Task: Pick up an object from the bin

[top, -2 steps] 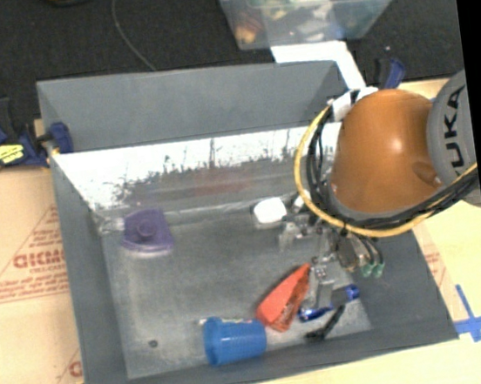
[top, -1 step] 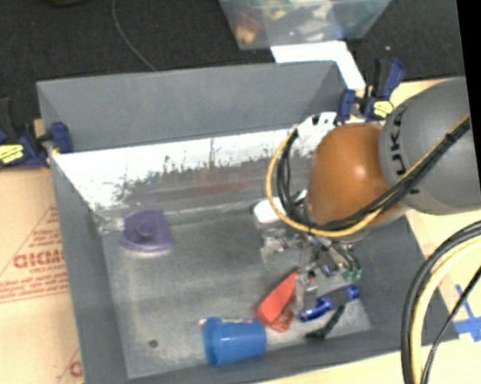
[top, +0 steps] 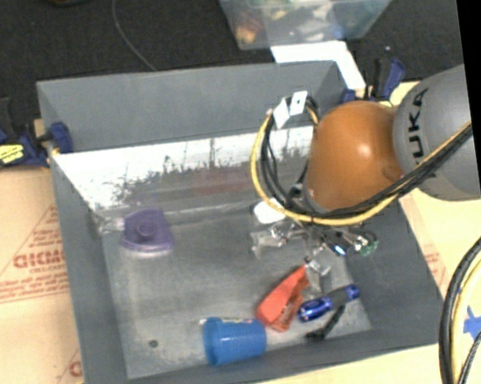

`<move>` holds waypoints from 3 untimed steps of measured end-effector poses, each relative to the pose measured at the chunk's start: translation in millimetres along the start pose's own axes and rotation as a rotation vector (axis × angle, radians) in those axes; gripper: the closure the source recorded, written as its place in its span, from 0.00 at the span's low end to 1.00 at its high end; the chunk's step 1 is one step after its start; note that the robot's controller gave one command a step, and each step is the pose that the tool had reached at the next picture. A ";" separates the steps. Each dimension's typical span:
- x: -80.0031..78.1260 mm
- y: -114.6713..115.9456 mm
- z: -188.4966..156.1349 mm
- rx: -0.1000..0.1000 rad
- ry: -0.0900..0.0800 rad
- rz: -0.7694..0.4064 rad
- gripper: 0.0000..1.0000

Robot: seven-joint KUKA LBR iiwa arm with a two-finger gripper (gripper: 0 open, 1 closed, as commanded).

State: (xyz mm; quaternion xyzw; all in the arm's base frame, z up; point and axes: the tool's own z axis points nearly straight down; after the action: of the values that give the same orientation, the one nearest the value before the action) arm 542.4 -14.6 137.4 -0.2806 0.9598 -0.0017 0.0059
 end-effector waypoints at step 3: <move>7.5 -4.2 62.0 0.005 -0.008 0.256 1.00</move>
Offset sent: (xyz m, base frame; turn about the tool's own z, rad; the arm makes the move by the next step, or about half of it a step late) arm 0.0145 0.0042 -0.0674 -0.2693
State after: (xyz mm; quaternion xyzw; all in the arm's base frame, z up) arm 539.2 -22.2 75.3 -0.1557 0.9877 -0.0023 0.0105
